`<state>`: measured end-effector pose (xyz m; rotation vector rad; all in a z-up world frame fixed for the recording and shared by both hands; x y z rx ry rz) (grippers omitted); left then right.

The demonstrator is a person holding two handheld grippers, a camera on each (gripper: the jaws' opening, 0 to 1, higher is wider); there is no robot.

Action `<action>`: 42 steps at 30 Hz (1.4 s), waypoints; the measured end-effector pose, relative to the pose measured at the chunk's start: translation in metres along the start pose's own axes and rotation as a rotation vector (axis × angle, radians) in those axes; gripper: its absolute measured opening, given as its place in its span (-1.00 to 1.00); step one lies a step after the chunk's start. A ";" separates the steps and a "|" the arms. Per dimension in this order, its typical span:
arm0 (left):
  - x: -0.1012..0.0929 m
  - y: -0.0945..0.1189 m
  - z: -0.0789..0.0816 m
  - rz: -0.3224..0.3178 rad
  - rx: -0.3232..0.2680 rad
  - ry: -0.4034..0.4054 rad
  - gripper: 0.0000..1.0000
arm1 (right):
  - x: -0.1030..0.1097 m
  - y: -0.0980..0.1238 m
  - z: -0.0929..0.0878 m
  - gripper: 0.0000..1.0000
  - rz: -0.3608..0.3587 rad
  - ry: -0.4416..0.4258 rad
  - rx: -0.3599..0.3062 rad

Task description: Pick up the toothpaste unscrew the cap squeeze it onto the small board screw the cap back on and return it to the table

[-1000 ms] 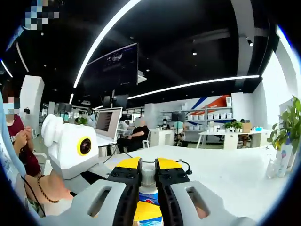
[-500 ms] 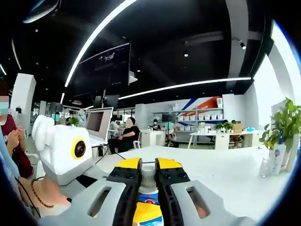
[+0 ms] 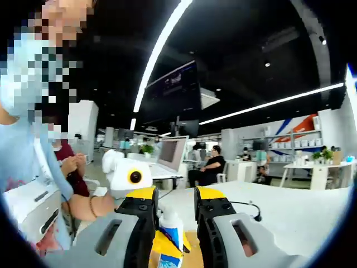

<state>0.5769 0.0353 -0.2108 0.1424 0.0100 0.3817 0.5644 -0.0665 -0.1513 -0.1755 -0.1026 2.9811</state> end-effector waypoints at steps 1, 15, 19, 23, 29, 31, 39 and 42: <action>0.000 0.000 0.001 -0.017 -0.015 0.008 -0.90 | -0.001 0.001 -0.004 -0.49 0.086 -0.028 0.017; -0.007 -0.003 0.003 -0.211 0.001 -0.067 -0.90 | -0.004 -0.010 -0.015 -0.78 0.368 -0.138 -0.014; -0.007 -0.003 0.003 -0.181 0.004 -0.071 -0.90 | -0.003 -0.010 -0.015 -0.80 0.289 -0.139 0.009; -0.003 -0.006 0.002 -0.098 0.009 -0.011 -0.90 | -0.005 -0.007 -0.016 -0.81 0.141 -0.126 0.025; -0.004 -0.007 0.002 0.070 0.034 -0.056 -0.90 | 0.003 -0.004 -0.015 -0.81 -0.161 -0.049 0.051; -0.007 -0.008 0.002 0.060 0.032 0.011 -0.90 | 0.009 -0.005 -0.015 -0.81 -0.272 -0.029 0.037; -0.012 -0.012 0.002 0.176 0.038 -0.016 -0.90 | 0.020 -0.008 -0.016 -0.81 -0.604 -0.027 0.011; -0.014 -0.011 0.001 0.208 0.016 -0.006 -0.90 | 0.021 -0.010 -0.016 -0.81 -0.639 -0.066 -0.005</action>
Point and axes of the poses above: the point that each gripper's makers call its tool centre point, and the gripper's own axes: y roughly backward along the fingers, x roughly to its left, z roughly out of its top, the point moved 7 cm from there along y, roughly backward along the fingers, and after that the axes turned 3 degrees about z, right-handed, at the moved point
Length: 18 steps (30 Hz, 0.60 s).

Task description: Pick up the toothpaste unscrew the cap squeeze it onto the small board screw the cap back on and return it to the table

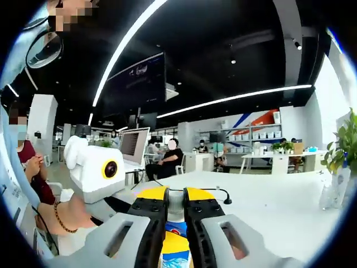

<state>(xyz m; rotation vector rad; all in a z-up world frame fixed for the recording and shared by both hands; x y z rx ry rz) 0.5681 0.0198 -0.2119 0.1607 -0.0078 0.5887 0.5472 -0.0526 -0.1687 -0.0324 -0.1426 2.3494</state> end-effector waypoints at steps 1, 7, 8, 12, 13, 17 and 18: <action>0.000 0.000 0.000 0.011 -0.010 0.018 -0.90 | 0.001 0.000 0.000 -0.81 -0.017 -0.002 0.000; -0.003 -0.001 -0.001 0.085 -0.001 -0.015 -0.90 | 0.004 -0.001 -0.002 -0.81 -0.105 0.015 -0.019; -0.003 -0.001 -0.001 0.101 0.002 -0.023 -0.90 | 0.003 -0.001 -0.002 -0.81 -0.114 0.018 -0.021; -0.001 -0.001 -0.002 0.119 0.008 -0.038 -0.90 | 0.001 -0.002 -0.001 -0.81 -0.120 0.024 -0.021; 0.000 0.000 -0.002 0.103 0.005 -0.031 -0.90 | 0.001 -0.002 -0.001 -0.80 -0.105 0.034 -0.020; 0.003 0.004 0.005 -0.035 -0.054 0.028 -0.90 | 0.005 0.001 0.009 -0.79 0.025 0.046 -0.103; 0.005 0.005 0.004 -0.067 -0.034 0.024 -0.90 | 0.003 0.004 0.018 -0.78 0.068 0.010 -0.183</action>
Point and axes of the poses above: the point that each gripper's makers call its tool centre point, and the gripper's own axes: y roughly backward along the fingers, x roughly to its left, z roughly out of its top, the point moved 7 cm from there along y, roughly backward along the fingers, and after that the axes turned 3 degrees about z, right-handed, at the moved point
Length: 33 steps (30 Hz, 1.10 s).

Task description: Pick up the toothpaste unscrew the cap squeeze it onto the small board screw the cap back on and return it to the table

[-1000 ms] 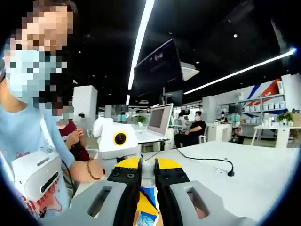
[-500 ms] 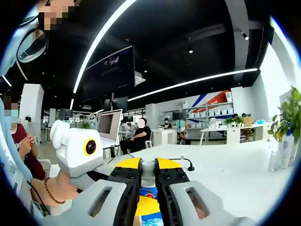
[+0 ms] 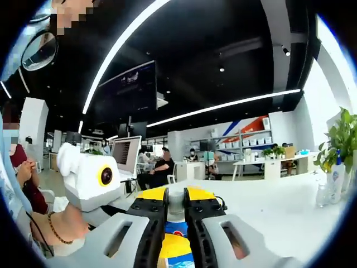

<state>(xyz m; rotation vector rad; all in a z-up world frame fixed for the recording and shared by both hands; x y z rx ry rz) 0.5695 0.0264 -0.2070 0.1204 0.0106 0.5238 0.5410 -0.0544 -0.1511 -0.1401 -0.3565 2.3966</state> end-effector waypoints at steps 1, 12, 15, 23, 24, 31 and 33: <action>0.002 0.001 -0.003 -0.022 0.030 -0.007 -0.90 | -0.004 0.003 0.009 -0.73 0.039 -0.039 -0.061; 0.005 0.000 -0.003 -0.214 0.006 -0.037 -0.90 | -0.050 0.003 0.011 -0.59 0.502 -0.115 0.104; 0.003 -0.001 -0.002 -0.240 0.012 -0.069 -0.90 | -0.043 0.001 0.003 -0.59 0.684 -0.097 0.159; -0.007 -0.005 0.000 -0.276 0.038 -0.119 -0.90 | -0.023 -0.008 -0.015 -0.71 0.878 -0.120 0.222; -0.006 -0.005 0.000 -0.267 0.042 -0.117 -0.90 | -0.020 -0.012 -0.016 -0.75 0.897 -0.130 0.221; -0.007 -0.005 -0.002 -0.268 0.052 -0.058 -0.90 | -0.017 -0.010 -0.018 -0.79 0.747 -0.045 0.231; -0.009 -0.006 -0.003 -0.279 0.035 0.007 -0.90 | -0.015 -0.008 -0.017 -0.79 0.707 -0.047 0.212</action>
Point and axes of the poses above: the point that each gripper's makers call its tool centre point, and the gripper's own axes: y roughly backward along the fingers, x roughly to its left, z roughly out of its top, the point moved 7 cm from there along y, roughly backward along the fingers, and after that the axes turned 3 degrees about z, right-handed, at the moved point
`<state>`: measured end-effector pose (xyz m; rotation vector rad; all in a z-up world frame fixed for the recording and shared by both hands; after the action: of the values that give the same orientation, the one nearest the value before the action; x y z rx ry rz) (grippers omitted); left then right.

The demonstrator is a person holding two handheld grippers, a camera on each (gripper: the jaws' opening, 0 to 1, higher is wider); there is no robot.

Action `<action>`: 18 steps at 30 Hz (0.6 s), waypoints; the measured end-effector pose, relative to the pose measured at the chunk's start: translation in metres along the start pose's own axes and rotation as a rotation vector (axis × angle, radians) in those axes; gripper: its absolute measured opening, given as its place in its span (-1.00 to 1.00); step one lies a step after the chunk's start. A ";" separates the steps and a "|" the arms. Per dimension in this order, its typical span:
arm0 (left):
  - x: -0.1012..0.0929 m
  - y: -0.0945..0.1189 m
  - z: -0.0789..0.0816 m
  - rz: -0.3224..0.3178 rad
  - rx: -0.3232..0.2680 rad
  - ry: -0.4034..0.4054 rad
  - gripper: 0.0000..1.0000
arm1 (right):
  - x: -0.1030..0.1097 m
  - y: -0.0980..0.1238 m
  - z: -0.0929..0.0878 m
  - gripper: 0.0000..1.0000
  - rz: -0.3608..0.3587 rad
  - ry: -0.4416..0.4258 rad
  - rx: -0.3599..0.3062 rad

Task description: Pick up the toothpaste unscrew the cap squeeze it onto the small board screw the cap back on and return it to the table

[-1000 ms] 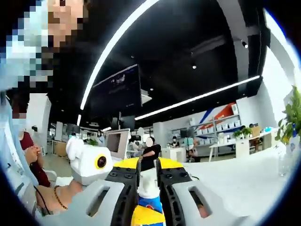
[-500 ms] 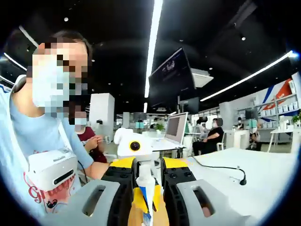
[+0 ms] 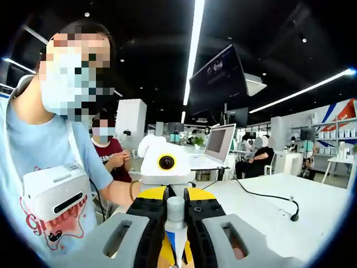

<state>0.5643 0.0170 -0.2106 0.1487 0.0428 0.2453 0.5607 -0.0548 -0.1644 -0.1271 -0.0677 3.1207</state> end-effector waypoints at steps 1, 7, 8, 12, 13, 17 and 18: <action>0.000 0.000 -0.001 0.000 -0.007 -0.001 -0.90 | 0.003 0.001 -0.001 -0.79 -0.025 -0.014 -0.013; -0.002 0.000 0.000 0.183 0.026 -0.133 -0.90 | 0.003 0.003 -0.003 -0.79 -0.272 0.030 0.030; -0.003 0.000 0.000 0.209 0.027 -0.136 -0.90 | 0.004 0.003 -0.002 -0.79 -0.322 0.030 0.033; -0.003 -0.003 -0.001 0.298 0.031 -0.106 -0.91 | 0.005 0.003 -0.004 -0.79 -0.534 -0.047 0.017; -0.003 -0.004 0.000 0.313 0.026 -0.098 -0.91 | 0.005 0.003 -0.004 -0.79 -0.578 -0.051 0.016; -0.007 -0.005 -0.001 0.335 0.001 -0.077 -0.91 | 0.009 0.002 -0.001 -0.79 -0.688 -0.039 0.021; -0.007 -0.004 -0.002 0.340 -0.003 -0.075 -0.91 | 0.010 0.002 -0.001 -0.79 -0.719 -0.024 0.033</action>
<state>0.5587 0.0113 -0.2127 0.1614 -0.0581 0.5790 0.5509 -0.0569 -0.1667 -0.0476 -0.0477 2.4042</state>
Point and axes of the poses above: the point that each gripper's makers call its tool centre point, and the gripper's own axes: y roughly backward along the fingers, x roughly to its left, z roughly out of its top, the point moved 7 cm from there along y, roughly backward along the fingers, and after that the axes turned 3 degrees about z, right-handed, at the moved point
